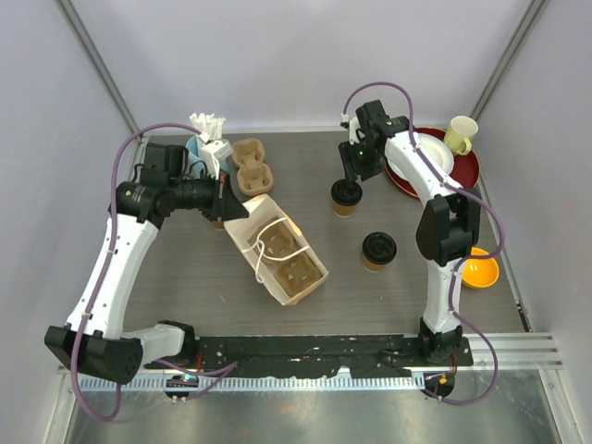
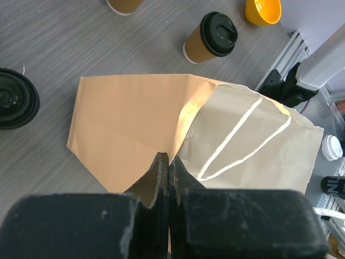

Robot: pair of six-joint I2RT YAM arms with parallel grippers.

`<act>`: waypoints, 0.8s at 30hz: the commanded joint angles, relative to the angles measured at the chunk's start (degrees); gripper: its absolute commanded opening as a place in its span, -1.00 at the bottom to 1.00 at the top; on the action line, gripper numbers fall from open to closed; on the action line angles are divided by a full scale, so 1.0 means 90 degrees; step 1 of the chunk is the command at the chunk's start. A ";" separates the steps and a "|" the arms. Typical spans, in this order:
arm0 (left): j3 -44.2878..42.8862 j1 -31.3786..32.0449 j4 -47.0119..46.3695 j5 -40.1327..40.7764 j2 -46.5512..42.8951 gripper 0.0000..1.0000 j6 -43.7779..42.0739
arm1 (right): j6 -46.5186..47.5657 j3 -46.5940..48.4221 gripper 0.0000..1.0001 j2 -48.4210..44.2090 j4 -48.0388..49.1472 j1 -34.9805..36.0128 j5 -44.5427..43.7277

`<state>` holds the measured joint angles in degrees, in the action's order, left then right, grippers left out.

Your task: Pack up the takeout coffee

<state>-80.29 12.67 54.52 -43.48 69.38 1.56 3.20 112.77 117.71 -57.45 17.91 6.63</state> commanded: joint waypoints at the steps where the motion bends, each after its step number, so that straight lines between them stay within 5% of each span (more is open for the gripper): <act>1: -0.0249 -0.0011 -0.0042 -0.0051 -0.0073 -1.00 0.0266 | 0.0171 0.0136 0.06 0.0124 0.0153 0.0041 -0.0024; 17: -0.0219 -0.0011 -0.0081 -0.0149 -0.0082 -1.00 0.0168 | 0.0474 0.0195 -0.29 0.0339 0.0182 0.0041 -0.0005; 24: -0.0219 -0.0011 -0.0072 -0.0168 -0.0073 -1.00 0.0149 | 0.0853 0.0205 -0.16 0.0183 0.0065 0.0070 -0.0180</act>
<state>-80.36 12.67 54.70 -43.40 69.38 2.57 7.05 113.82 121.54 -57.04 17.96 6.61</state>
